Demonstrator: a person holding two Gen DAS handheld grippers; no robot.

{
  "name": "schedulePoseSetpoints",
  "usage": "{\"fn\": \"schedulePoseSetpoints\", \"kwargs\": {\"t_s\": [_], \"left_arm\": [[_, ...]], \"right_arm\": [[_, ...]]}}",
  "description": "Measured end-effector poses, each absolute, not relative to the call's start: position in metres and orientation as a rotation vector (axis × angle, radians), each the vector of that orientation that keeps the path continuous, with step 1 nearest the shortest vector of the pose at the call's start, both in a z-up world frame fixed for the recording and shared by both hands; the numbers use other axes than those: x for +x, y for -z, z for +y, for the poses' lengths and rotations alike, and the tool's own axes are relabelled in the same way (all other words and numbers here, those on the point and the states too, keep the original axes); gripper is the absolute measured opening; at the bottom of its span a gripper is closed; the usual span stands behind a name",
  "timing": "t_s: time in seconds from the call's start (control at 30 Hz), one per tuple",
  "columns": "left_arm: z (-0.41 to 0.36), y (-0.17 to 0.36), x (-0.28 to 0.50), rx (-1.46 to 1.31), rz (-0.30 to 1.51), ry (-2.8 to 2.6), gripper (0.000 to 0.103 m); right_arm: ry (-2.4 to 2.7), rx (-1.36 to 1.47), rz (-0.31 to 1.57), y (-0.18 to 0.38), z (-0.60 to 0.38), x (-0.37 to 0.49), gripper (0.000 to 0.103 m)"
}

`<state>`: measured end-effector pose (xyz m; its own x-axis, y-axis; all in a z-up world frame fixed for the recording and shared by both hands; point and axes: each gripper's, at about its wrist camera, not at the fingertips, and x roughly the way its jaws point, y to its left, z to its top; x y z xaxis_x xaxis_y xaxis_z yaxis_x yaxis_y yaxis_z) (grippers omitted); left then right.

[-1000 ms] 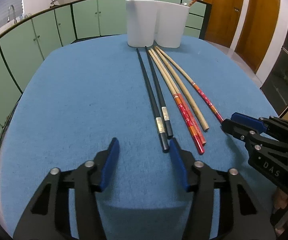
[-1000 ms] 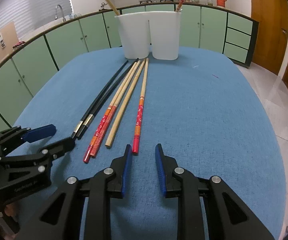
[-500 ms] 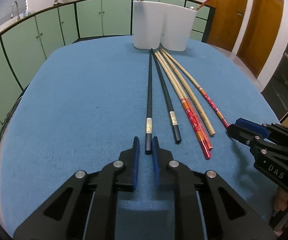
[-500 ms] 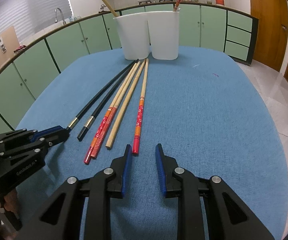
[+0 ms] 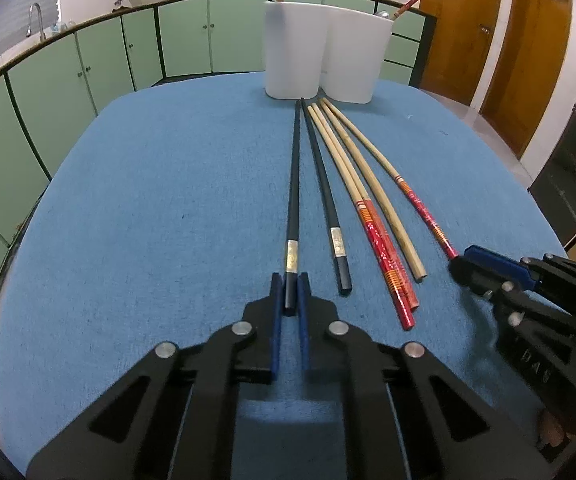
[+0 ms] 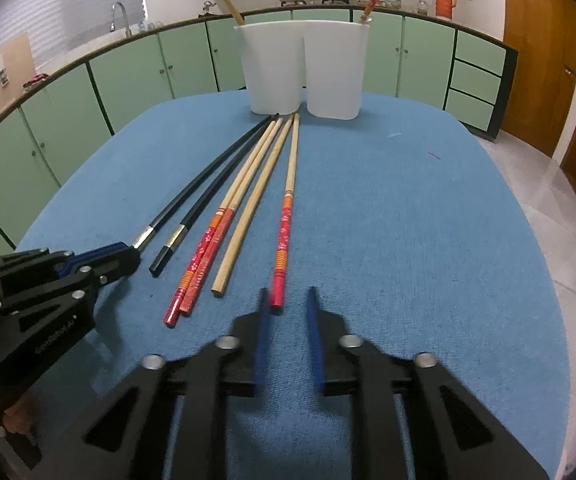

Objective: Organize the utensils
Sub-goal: 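Close the left tool on a black chopstick while the right grasps a red-patterned chopstick, then lift both chopsticks and carry them above the white holder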

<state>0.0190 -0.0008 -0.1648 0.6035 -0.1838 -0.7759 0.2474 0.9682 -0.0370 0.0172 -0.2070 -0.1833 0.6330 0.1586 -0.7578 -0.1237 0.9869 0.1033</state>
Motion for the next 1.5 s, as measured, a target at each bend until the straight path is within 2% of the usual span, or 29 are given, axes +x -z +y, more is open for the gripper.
{"fn": "schedulePoseSetpoints", "kwargs": {"t_s": [0.23, 0.6, 1.0, 1.5], "left_arm": [[0.003, 0.143, 0.011, 0.122, 0.846, 0.245, 0.006], [0.017, 0.068, -0.003, 0.161, 0.683, 0.240, 0.006], [0.022, 0.015, 0.010, 0.107, 0.600, 0.284, 0.006], [0.013, -0.019, 0.029, 0.085, 0.532, 0.304, 0.006]], "right_arm": [[-0.174, 0.054, 0.835, 0.168, -0.215, 0.011, 0.005], [-0.202, 0.086, 0.657, 0.092, -0.240, 0.000, 0.005], [-0.227, 0.152, 0.542, 0.037, -0.263, 0.016, 0.005], [-0.264, 0.142, 0.479, -0.002, -0.262, 0.035, 0.005]]}}
